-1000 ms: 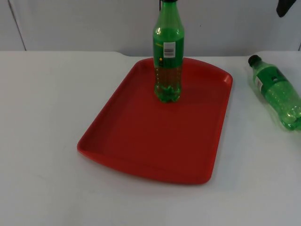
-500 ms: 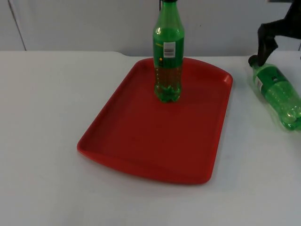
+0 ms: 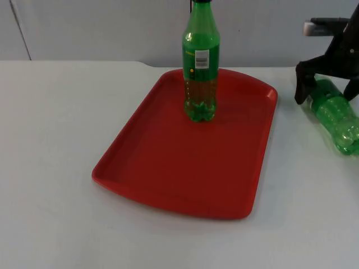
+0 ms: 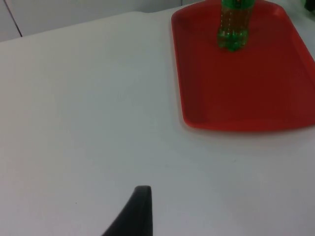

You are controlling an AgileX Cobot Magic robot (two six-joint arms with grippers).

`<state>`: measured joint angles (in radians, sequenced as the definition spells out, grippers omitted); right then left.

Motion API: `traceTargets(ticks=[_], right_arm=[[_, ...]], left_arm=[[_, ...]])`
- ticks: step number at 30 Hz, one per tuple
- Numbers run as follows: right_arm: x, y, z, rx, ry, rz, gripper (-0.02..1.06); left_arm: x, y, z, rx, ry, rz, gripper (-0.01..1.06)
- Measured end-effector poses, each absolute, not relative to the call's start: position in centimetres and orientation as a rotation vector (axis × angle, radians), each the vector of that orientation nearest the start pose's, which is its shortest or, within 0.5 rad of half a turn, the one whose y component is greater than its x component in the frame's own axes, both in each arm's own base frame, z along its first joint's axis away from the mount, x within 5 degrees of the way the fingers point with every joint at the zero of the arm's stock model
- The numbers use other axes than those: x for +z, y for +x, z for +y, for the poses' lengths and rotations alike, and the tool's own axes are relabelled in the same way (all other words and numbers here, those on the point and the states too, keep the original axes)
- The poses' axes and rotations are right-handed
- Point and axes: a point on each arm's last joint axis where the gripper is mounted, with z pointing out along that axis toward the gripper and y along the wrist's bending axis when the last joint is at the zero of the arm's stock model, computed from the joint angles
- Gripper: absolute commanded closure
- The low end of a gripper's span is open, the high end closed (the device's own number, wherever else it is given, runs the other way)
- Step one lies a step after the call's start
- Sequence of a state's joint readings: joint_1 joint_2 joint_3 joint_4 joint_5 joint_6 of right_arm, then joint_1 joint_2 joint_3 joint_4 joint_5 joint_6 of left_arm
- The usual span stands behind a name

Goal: Place the bottle upright on the tray.

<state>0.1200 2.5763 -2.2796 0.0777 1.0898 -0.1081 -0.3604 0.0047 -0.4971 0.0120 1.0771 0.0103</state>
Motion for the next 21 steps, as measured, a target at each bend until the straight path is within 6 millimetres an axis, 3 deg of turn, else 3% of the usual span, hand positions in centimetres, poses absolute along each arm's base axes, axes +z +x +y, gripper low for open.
traceTargets(ticks=[6,15,21], right_arm=[[10.8,53.2,7.3,0.143,-0.275,2.845,0.03],[10.6,53.3,7.4,0.169,-0.248,2.836,0.04],[10.6,53.3,7.2,0.17,-0.235,2.838,0.25]], left_arm=[[27.5,-0.4,0.3,-0.201,0.382,2.039,0.0],[27.5,-0.4,0.3,-0.201,0.382,2.039,0.0],[27.5,-0.4,0.3,-0.201,0.382,2.039,0.0]])
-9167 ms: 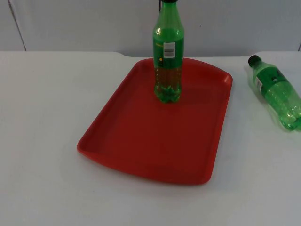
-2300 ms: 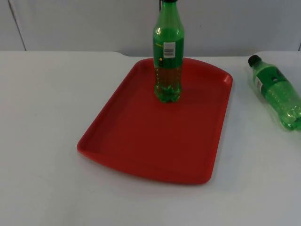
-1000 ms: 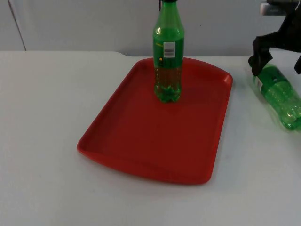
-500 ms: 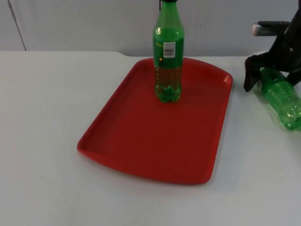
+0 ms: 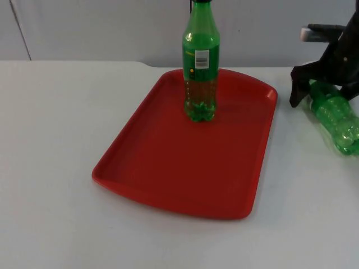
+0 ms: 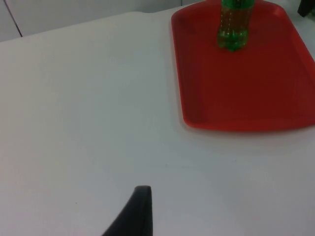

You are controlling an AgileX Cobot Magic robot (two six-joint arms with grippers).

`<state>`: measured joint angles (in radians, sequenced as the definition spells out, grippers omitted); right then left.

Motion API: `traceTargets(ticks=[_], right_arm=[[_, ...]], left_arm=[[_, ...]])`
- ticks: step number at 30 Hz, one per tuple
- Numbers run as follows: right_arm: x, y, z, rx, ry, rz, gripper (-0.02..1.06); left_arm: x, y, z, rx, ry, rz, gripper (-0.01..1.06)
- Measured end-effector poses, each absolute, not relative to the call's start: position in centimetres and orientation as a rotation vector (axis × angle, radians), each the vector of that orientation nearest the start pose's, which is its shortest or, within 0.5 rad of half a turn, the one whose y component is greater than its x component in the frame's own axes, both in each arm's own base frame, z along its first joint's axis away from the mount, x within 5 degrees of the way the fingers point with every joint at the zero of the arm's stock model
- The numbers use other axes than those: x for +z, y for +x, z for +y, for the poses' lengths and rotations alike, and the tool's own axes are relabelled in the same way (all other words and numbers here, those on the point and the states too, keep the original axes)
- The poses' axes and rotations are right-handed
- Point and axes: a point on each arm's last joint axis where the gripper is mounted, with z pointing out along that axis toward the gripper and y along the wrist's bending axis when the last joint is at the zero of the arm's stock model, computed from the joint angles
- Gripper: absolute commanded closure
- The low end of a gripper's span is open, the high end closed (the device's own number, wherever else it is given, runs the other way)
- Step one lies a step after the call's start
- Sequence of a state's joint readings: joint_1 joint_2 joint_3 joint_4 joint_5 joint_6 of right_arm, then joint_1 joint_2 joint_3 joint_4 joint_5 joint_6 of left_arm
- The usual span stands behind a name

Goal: Place the bottle upright on the tray.

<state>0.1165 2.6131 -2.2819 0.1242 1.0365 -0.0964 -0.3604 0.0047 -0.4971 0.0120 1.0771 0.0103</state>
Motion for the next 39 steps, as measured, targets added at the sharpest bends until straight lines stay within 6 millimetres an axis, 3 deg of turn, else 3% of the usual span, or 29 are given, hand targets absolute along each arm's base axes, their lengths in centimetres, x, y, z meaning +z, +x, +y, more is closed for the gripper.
traceTargets(ticks=[3,4,5,6,7,13,17,18,24,25,29,30,34,39], right_arm=[[10.5,53.2,7.2,0.169,-0.232,2.853,0.58],[10.4,53.2,7.2,0.17,-0.23,2.86,0.58],[10.4,53.1,7.2,0.17,-0.227,2.862,0.72],[10.4,53.1,7.2,0.167,-0.229,2.868,0.92],[10.6,53.1,7.2,0.167,-0.229,2.865,1.02],[11.4,53.0,7.2,0.166,-0.231,2.857,1.05],[15.5,52.8,7.1,0.167,-0.233,2.793,1.05],[15.5,52.8,7.1,0.167,-0.233,2.793,1.05],[22.3,51.3,7.0,0.164,-0.246,2.732,1.05],[22.3,51.3,7.0,0.164,-0.246,2.732,1.05],[26.4,49.9,6.8,0.16,-0.253,2.695,1.05],[26.4,49.9,6.8,0.16,-0.253,2.695,1.05],[30.2,48.7,6.6,0.152,-0.253,2.624,1.05],[33.2,46.9,6.3,0.134,-0.254,2.582,1.05]], left_arm=[[27.5,-0.4,0.3,-0.201,0.382,2.039,0.0],[27.5,-0.4,0.3,-0.201,0.382,2.039,0.0],[27.5,-0.4,0.3,-0.201,0.382,2.039,0.0],[27.5,-0.4,0.3,-0.201,0.382,2.039,0.0],[27.5,-0.4,0.3,-0.201,0.382,2.039,0.0],[27.5,-0.4,0.3,-0.201,0.382,2.039,0.0],[27.5,-0.4,0.3,-0.201,0.382,2.039,0.0],[27.5,-0.4,0.3,-0.201,0.382,2.039,0.0],[27.5,-0.4,0.3,-0.201,0.382,2.039,0.0],[27.5,-0.4,0.3,-0.201,0.382,2.039,0.0],[27.5,-0.4,0.3,-0.201,0.382,2.039,0.0],[27.5,-0.4,0.3,-0.201,0.382,2.039,0.0],[27.5,-0.4,0.3,-0.201,0.382,2.039,0.0],[27.5,-0.4,0.3,-0.201,0.382,2.039,0.0]])
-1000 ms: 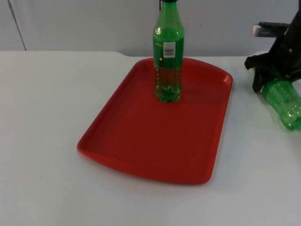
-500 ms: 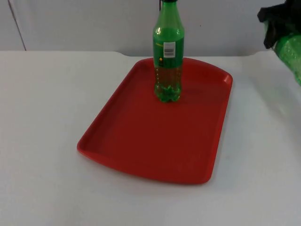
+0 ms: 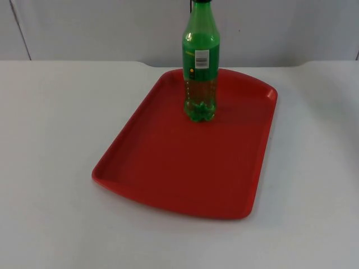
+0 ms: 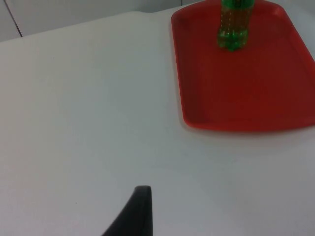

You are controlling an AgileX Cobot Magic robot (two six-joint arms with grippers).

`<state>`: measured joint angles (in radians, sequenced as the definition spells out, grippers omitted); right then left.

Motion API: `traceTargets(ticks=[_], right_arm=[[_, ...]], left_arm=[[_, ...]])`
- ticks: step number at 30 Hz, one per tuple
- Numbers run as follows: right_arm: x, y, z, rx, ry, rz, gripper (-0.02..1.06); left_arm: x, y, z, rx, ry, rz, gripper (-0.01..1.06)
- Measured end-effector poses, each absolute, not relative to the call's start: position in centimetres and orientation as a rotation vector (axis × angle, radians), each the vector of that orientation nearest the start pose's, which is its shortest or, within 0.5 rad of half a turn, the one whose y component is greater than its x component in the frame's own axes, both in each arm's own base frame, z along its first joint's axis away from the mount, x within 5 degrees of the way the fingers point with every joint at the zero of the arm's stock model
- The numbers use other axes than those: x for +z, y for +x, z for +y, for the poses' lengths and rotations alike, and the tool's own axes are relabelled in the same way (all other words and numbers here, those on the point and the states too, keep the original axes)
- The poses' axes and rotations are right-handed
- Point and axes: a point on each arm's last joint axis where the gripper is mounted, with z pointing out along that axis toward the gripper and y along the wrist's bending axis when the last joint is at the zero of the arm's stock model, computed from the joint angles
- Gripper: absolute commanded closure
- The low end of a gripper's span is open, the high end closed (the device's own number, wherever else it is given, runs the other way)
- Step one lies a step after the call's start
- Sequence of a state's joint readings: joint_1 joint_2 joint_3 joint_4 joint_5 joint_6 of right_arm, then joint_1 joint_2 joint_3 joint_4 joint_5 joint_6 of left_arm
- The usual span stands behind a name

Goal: Place the bottle upright on the tray.

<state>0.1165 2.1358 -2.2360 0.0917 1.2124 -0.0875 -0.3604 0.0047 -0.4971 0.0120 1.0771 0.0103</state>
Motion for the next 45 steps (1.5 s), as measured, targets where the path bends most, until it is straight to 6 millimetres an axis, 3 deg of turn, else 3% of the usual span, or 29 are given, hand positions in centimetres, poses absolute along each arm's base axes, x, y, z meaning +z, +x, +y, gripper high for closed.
traceTargets(ticks=[6,9,11,16,17,21,22,26,27,31,36,45], right_arm=[[36.2,43.6,5.7,0.101,-0.279,2.56,1.05],[38.3,40.5,5.3,0.084,-0.294,2.543,1.05],[38.5,39.5,5.1,0.078,-0.298,2.551,1.05],[40.7,33.4,4.4,0.072,-0.301,2.482,1.05],[40.7,33.4,4.4,0.072,-0.301,2.482,1.05],[42.0,29.0,4.0,0.086,-0.285,2.373,1.05],[42.0,29.0,4.0,0.086,-0.285,2.373,1.05],[42.2,24.9,3.8,0.135,-0.267,2.262,1.05],[42.2,24.9,3.8,0.135,-0.267,2.262,1.05],[41.6,21.0,3.8,0.18,-0.289,2.167,1.05],[40.8,18.4,4.0,0.235,-0.332,2.098,1.05],[39.2,16.5,5.3,0.367,-0.512,2.009,1.05]], left_arm=[[27.5,-0.4,0.3,-0.201,0.382,2.039,0.0],[27.5,-0.4,0.3,-0.201,0.382,2.039,0.0],[27.5,-0.4,0.3,-0.201,0.382,2.039,0.0],[27.5,-0.4,0.3,-0.201,0.382,2.039,0.0],[27.5,-0.4,0.3,-0.201,0.382,2.039,0.0],[27.5,-0.4,0.3,-0.201,0.382,2.039,0.0],[27.5,-0.4,0.3,-0.201,0.382,2.039,0.0],[27.5,-0.4,0.3,-0.201,0.382,2.039,0.0],[27.5,-0.4,0.3,-0.201,0.382,2.039,0.0],[27.5,-0.4,0.3,-0.201,0.382,2.039,0.0],[27.5,-0.4,0.3,-0.201,0.382,2.039,0.0],[27.5,-0.4,0.3,-0.201,0.382,2.039,0.0]])
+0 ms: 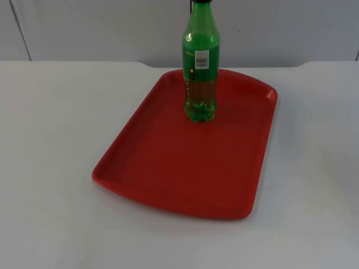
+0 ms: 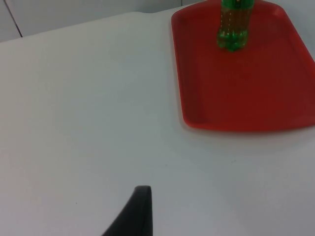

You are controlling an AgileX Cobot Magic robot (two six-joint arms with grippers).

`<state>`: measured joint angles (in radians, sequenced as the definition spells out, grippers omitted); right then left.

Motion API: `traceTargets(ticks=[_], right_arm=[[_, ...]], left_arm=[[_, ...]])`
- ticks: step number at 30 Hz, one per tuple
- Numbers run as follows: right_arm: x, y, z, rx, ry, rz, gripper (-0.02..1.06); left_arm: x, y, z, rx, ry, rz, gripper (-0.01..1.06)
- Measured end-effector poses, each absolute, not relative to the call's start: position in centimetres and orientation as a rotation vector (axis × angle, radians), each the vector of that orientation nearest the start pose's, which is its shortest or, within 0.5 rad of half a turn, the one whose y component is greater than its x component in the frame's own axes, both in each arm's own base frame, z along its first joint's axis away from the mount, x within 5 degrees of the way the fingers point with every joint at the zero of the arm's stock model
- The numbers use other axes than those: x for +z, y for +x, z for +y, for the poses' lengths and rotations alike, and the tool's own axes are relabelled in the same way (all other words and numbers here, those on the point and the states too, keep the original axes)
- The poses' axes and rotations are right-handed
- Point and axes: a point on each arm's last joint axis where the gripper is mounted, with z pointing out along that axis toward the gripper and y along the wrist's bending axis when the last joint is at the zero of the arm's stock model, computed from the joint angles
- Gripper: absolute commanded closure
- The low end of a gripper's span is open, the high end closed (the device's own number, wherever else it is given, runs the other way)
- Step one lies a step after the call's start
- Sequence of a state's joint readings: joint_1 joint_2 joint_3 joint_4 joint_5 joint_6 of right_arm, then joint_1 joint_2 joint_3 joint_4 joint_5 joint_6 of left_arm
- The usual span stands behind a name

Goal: Place the bottle upright on the tray.

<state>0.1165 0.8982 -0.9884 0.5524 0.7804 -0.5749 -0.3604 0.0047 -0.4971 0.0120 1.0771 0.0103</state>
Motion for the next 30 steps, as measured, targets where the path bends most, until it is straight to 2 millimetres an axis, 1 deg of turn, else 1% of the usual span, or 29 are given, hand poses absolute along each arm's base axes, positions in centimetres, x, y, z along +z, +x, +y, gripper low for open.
traceTargets(ticks=[3,4,9,14,17,19,22,24,26,30], right_arm=[[38.5,16.6,6.0,0.434,-0.583,1.944,1.05],[38.5,16.6,6.0,0.434,-0.583,1.944,1.05],[37.8,16.6,6.9,0.497,-0.686,1.82,1.05],[37.4,16.6,7.1,0.504,-0.707,1.79,1.05],[37.2,16.9,7.2,0.511,-0.708,1.792,1.05],[36.9,17.4,7.7,0.519,-0.718,1.798,1.05],[36.0,18.5,9.5,0.55,-0.74,1.814,1.05],[35.8,18.8,9.8,0.546,-0.738,1.821,1.05],[34.7,19.5,11.7,0.549,-0.782,1.845,1.05],[32.3,20.9,16.5,0.531,-0.87,1.868,1.05]], left_arm=[[27.5,-0.4,0.3,-0.201,0.382,2.039,0.0],[27.5,-0.4,0.3,-0.201,0.382,2.039,0.0],[27.5,-0.4,0.3,-0.201,0.382,2.039,0.0],[27.5,-0.4,0.3,-0.201,0.382,2.039,0.0],[27.5,-0.4,0.3,-0.201,0.382,2.039,0.0],[27.5,-0.4,0.3,-0.201,0.382,2.039,0.0],[27.5,-0.4,0.3,-0.201,0.382,2.039,0.0],[27.5,-0.4,0.3,-0.201,0.382,2.039,0.0],[27.5,-0.4,0.3,-0.201,0.382,2.039,0.0],[27.5,-0.4,0.3,-0.201,0.382,2.039,0.0]])
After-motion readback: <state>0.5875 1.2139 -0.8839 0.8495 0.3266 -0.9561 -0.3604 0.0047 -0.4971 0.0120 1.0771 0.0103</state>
